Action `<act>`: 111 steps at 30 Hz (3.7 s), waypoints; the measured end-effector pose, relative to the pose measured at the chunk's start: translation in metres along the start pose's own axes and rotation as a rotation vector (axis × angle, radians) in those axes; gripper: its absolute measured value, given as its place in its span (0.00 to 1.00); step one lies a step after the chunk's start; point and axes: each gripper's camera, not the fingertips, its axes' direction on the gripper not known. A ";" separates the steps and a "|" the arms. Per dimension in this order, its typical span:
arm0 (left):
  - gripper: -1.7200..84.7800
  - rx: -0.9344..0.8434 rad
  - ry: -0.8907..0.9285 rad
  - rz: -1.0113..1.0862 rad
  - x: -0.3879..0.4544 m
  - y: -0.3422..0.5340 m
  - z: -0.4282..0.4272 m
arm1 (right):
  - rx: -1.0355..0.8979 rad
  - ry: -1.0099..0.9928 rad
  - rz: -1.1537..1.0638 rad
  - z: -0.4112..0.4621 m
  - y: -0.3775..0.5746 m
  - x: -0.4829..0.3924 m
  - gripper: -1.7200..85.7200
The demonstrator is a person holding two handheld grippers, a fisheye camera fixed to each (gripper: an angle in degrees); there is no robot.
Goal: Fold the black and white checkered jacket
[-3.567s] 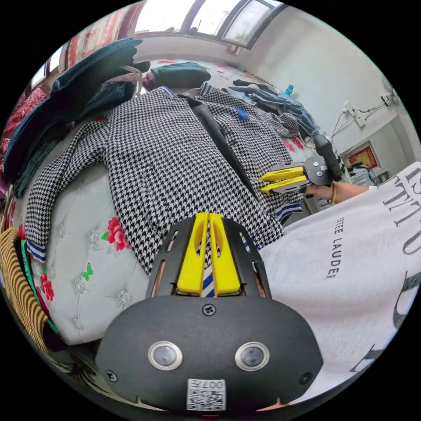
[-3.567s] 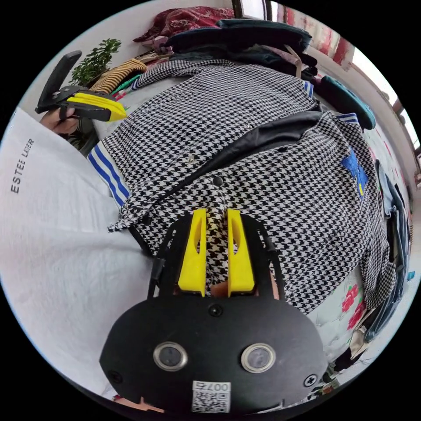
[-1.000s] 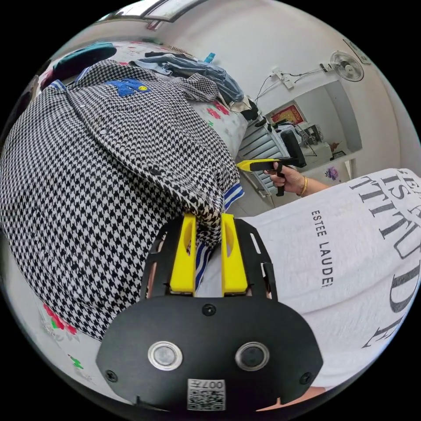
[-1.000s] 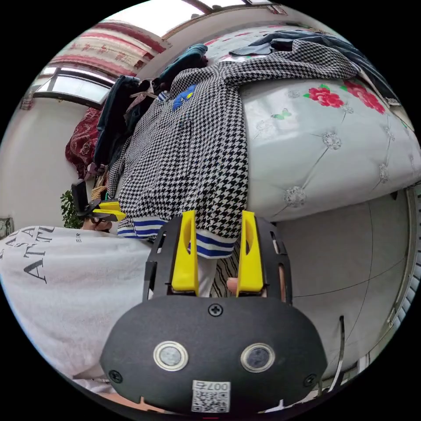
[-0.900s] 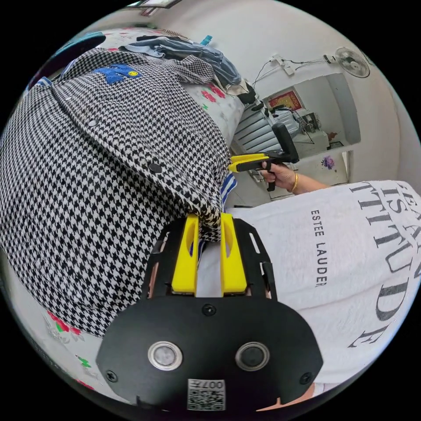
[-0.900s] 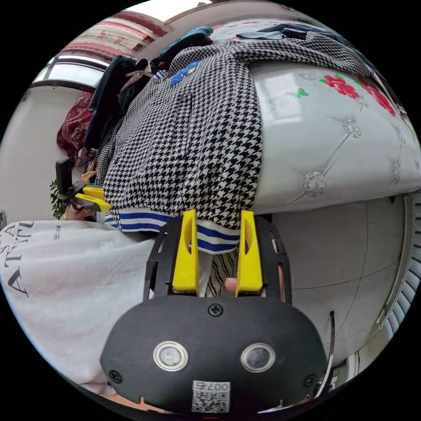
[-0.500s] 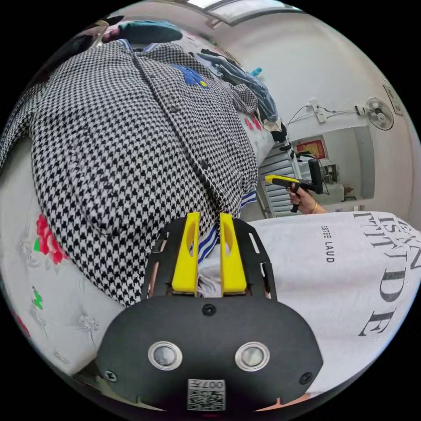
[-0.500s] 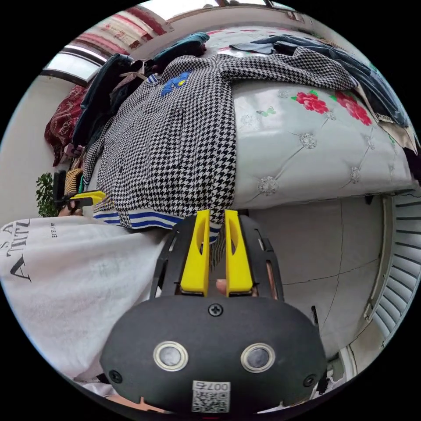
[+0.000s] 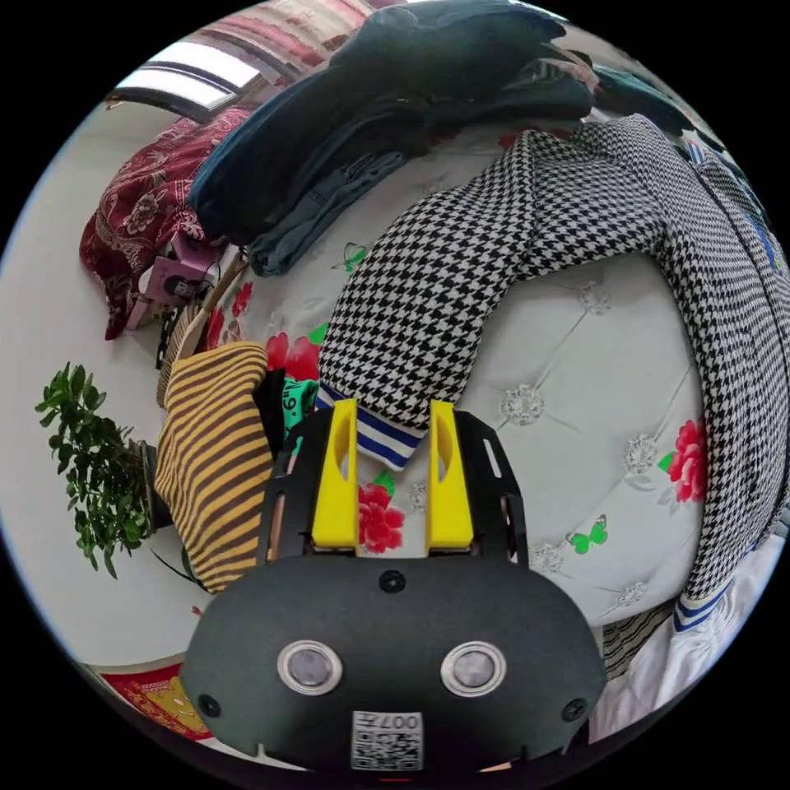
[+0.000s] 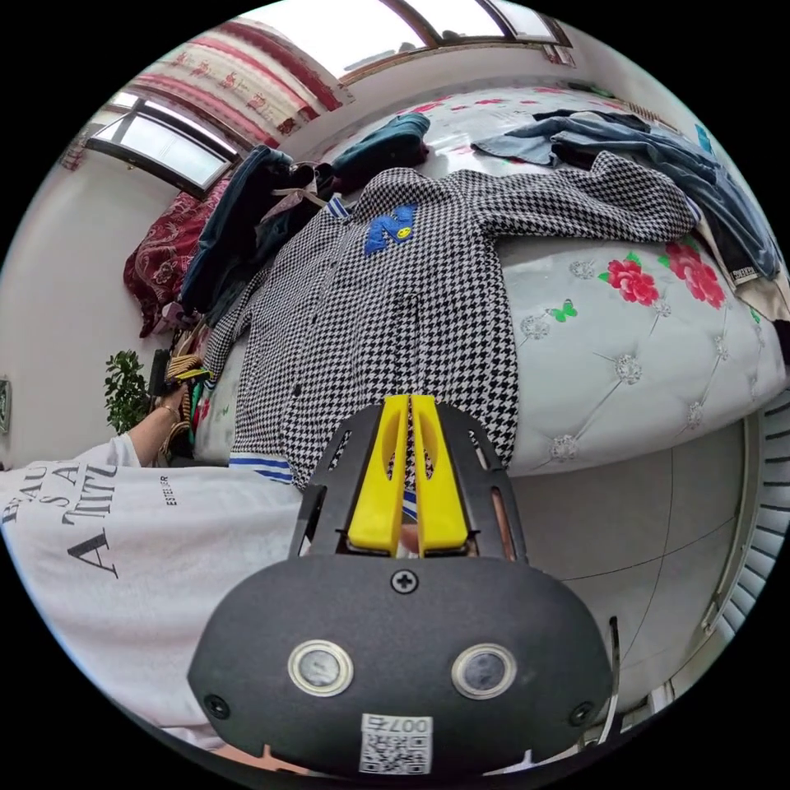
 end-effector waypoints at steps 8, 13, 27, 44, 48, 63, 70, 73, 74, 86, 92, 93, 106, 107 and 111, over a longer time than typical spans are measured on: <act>0.02 0.012 0.478 0.095 -0.083 -0.031 -0.031 | -0.013 0.033 -0.035 0.002 -0.021 -0.012 0.02; 0.01 0.520 1.058 -0.364 -0.277 0.033 -0.074 | 0.028 -0.050 -0.011 0.001 -0.038 0.001 0.02; 0.01 0.653 1.578 -0.450 -0.302 0.026 -0.077 | 0.009 -0.144 -0.068 0.022 -0.082 0.026 0.02; 0.11 0.297 1.384 0.112 0.056 0.018 -0.133 | 0.078 -0.327 -0.082 0.050 -0.116 0.055 0.10; 0.10 0.250 1.061 0.033 0.037 0.004 -0.102 | 0.062 -0.175 -0.092 0.056 -0.155 0.051 0.12; 0.05 0.101 0.724 0.027 0.104 -0.025 -0.038 | -0.100 0.192 -0.273 0.063 -0.208 0.000 0.09; 0.08 0.200 0.725 -0.023 0.086 -0.023 -0.083 | 0.102 0.062 -0.255 0.028 -0.270 0.009 0.10; 0.08 0.223 0.773 0.014 0.097 -0.039 -0.084 | 0.048 0.015 -0.334 0.056 -0.335 -0.011 0.12; 0.08 0.198 0.779 0.033 0.106 -0.048 -0.077 | 0.038 0.015 -0.347 0.072 -0.359 -0.018 0.12; 0.02 0.143 0.816 0.018 0.133 -0.066 -0.029 | -0.035 0.051 -0.249 0.153 -0.415 -0.001 0.10; 0.02 0.160 0.823 -0.001 0.124 -0.065 -0.034 | 0.141 -0.075 -0.196 0.075 -0.353 0.021 0.12; 0.02 0.162 0.813 0.001 0.124 -0.064 -0.036 | 0.138 -0.087 -0.190 0.061 -0.331 0.025 0.13; 0.05 0.204 0.799 0.049 0.138 -0.059 -0.075 | -0.059 -0.103 -0.126 0.074 -0.177 0.034 0.09; 0.04 0.219 0.804 0.054 0.139 -0.058 -0.081 | -0.005 -0.099 -0.145 0.062 -0.177 0.031 0.09; 0.04 0.206 0.825 0.049 0.146 -0.052 -0.080 | 0.069 -0.103 -0.045 0.039 -0.164 0.070 0.10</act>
